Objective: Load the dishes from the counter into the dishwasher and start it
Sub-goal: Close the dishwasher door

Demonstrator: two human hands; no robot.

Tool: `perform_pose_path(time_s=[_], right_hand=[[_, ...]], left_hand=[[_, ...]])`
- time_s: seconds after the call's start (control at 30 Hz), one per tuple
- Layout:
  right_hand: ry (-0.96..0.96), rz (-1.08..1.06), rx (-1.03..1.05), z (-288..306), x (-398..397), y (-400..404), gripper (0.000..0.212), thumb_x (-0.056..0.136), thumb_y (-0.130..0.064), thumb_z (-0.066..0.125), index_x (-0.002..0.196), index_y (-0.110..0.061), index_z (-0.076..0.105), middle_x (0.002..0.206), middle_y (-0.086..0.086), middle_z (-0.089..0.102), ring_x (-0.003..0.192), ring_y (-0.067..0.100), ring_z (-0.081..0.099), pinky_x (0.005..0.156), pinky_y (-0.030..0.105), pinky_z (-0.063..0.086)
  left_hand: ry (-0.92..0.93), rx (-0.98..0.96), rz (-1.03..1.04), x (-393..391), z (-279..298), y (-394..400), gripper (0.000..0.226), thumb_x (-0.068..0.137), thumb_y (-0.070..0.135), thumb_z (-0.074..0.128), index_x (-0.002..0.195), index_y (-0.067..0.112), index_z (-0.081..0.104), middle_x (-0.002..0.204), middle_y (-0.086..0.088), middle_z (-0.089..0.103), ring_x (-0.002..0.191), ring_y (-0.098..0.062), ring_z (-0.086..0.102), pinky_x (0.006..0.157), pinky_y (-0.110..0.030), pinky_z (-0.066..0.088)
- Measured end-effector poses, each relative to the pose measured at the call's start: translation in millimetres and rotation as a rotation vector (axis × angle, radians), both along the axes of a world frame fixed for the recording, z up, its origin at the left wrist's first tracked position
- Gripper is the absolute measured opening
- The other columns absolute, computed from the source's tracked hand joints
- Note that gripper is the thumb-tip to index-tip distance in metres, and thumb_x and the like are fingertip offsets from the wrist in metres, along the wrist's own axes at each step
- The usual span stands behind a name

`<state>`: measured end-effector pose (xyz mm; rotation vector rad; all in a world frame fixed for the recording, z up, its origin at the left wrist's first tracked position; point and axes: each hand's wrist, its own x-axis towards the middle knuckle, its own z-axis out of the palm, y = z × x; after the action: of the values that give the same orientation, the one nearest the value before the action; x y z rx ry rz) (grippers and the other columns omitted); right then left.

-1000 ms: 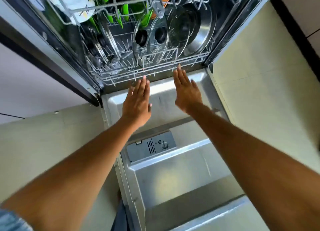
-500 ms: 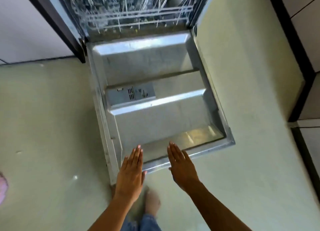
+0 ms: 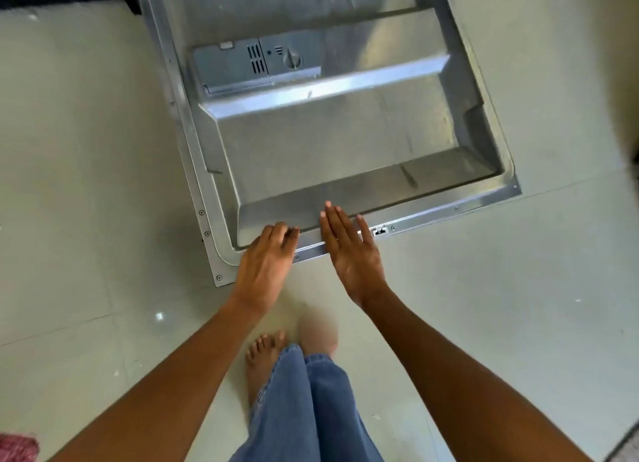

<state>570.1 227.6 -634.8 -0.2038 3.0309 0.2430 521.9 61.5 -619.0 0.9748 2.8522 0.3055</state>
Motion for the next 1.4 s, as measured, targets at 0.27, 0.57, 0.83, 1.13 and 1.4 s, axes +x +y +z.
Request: perform_pose_path(time_s=[0.27, 0.57, 0.83, 1.13, 1.4], right_hand=[[0.074, 0.059, -0.074, 14, -11, 5, 0.051, 0.065, -0.015, 0.074, 0.113, -0.009, 0.058, 0.110, 0.009, 0.059, 0.093, 0.025, 0.060, 0.084, 0.032, 0.031], [-0.012, 0.107, -0.203, 140, -36, 16, 0.057, 0.048, -0.010, 0.086, 0.101, -0.009, 0.064, 0.100, 0.010, 0.063, 0.089, 0.028, 0.061, 0.079, 0.029, 0.029], [-0.181, 0.247, -0.262, 377, -152, 27, 0.070, 0.062, -0.029, 0.080, 0.125, -0.017, 0.052, 0.118, 0.008, 0.056, 0.107, 0.027, 0.054, 0.086, 0.035, 0.028], [0.240, 0.297, -0.138, 478, -243, 32, 0.061, 0.072, -0.058, 0.060, 0.117, -0.017, 0.063, 0.133, 0.012, 0.054, 0.115, 0.026, 0.057, 0.093, 0.049, 0.044], [0.513, 0.214, -0.099, 504, -302, 24, 0.065, 0.052, -0.026, 0.089, 0.111, -0.015, 0.064, 0.098, 0.009, 0.063, 0.084, 0.025, 0.062, 0.082, 0.039, 0.050]], left_hand=[[0.005, 0.042, -0.107, -11, 16, -6, 0.045, 0.049, -0.008, 0.079, 0.092, -0.002, 0.067, 0.079, -0.014, 0.056, 0.069, -0.028, 0.058, 0.048, -0.032, 0.049], [-0.174, 0.121, -0.133, -37, 130, -10, 0.034, 0.056, 0.004, 0.084, 0.086, 0.005, 0.067, 0.080, -0.007, 0.053, 0.072, -0.023, 0.058, 0.053, -0.031, 0.051], [-0.327, 0.319, -0.053, -153, 328, -25, 0.033, 0.072, 0.010, 0.075, 0.105, 0.016, 0.072, 0.080, 0.006, 0.050, 0.074, -0.012, 0.052, 0.067, -0.026, 0.043], [-0.189, 0.532, 0.180, -282, 456, -34, 0.028, 0.078, 0.021, 0.075, 0.105, 0.025, 0.072, 0.089, 0.011, 0.066, 0.082, -0.003, 0.060, 0.071, -0.020, 0.041], [0.416, 0.461, 0.183, -314, 499, -27, 0.018, 0.087, 0.030, 0.061, 0.097, 0.023, 0.075, 0.091, 0.005, 0.067, 0.081, -0.019, 0.059, 0.073, -0.035, 0.039]])
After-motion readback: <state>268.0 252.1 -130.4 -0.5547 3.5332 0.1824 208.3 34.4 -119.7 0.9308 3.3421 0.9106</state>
